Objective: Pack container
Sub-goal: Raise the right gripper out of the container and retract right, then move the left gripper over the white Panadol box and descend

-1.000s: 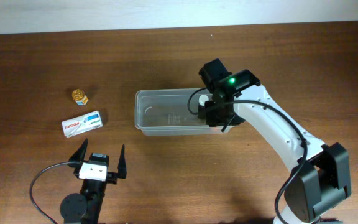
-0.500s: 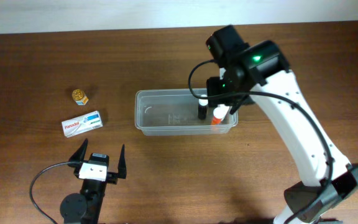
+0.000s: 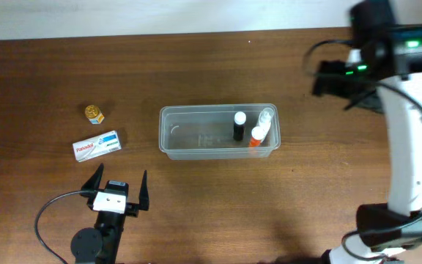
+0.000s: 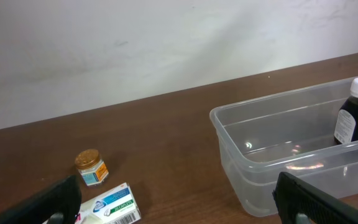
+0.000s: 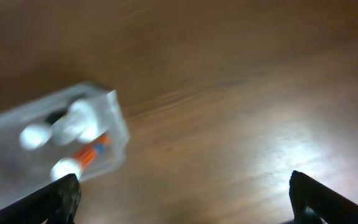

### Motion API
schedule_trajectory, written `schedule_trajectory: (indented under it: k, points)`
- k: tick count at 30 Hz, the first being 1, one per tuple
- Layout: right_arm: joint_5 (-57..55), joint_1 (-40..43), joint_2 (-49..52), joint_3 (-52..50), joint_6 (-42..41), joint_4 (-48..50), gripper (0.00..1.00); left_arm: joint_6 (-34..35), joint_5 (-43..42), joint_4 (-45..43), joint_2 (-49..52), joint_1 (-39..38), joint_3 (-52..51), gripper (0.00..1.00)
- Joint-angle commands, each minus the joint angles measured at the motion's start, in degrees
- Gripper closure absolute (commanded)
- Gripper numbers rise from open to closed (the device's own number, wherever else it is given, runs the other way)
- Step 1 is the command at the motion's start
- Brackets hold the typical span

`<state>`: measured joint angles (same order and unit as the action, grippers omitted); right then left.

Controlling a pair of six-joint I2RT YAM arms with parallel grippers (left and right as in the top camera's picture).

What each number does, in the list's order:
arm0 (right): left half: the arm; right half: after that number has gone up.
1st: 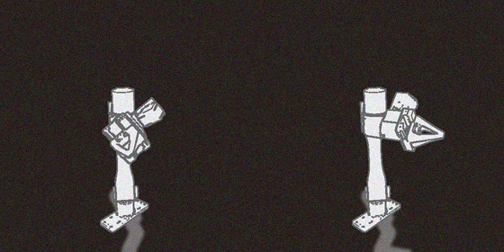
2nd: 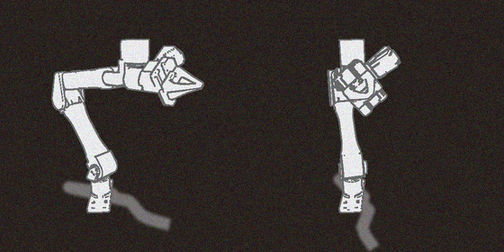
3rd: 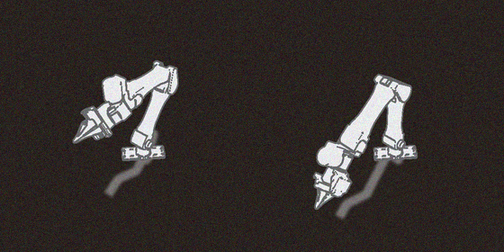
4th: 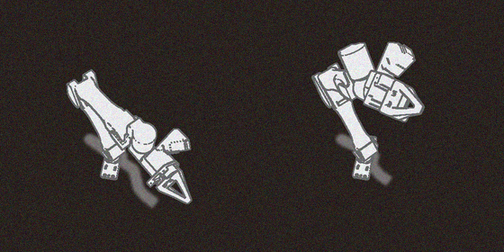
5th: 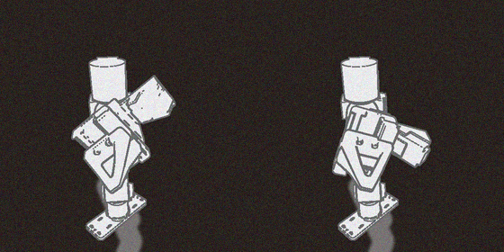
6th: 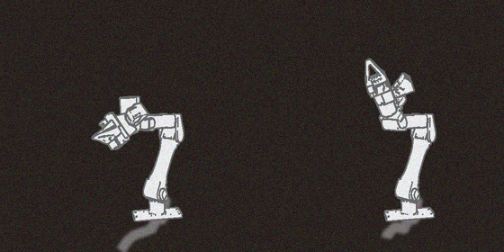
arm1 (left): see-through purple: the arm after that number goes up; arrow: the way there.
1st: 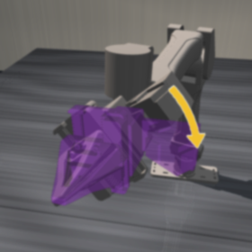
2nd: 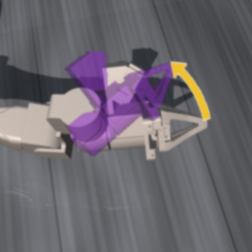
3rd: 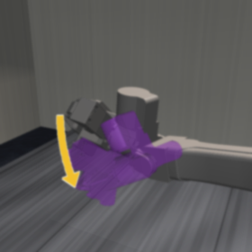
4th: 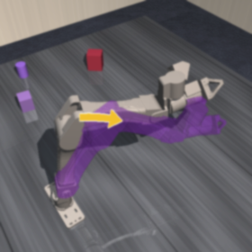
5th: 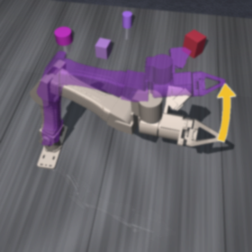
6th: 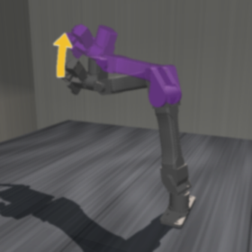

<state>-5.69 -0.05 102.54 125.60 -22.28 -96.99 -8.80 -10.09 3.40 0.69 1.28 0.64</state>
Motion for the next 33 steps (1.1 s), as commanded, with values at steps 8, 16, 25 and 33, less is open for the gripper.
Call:
schedule_trajectory:
  k: [8, 16, 25, 33]
  points:
    - [-1.2, 16.1, -1.4, 1.0, -0.1, -0.3, 0.02, 0.3, 0.0, 0.2, -0.3, 0.2, -0.1, 0.01]
    - [-1.2, 18.9, -1.4, 1.0, -0.1, -0.3, 0.02, 0.4, -0.7, 0.1, -0.3, 0.2, -0.1, 0.01]
    - [-1.2, 18.8, -1.4, 1.0, -0.1, -0.3, 0.02, 13.6, -7.9, 2.9, 1.0, 0.3, 4.2, 0.01]
    - [-1.2, 18.8, -1.3, 1.0, -0.1, -0.3, 0.02, 12.9, -8.0, 16.3, 24.0, 0.3, 28.8, 0.01]
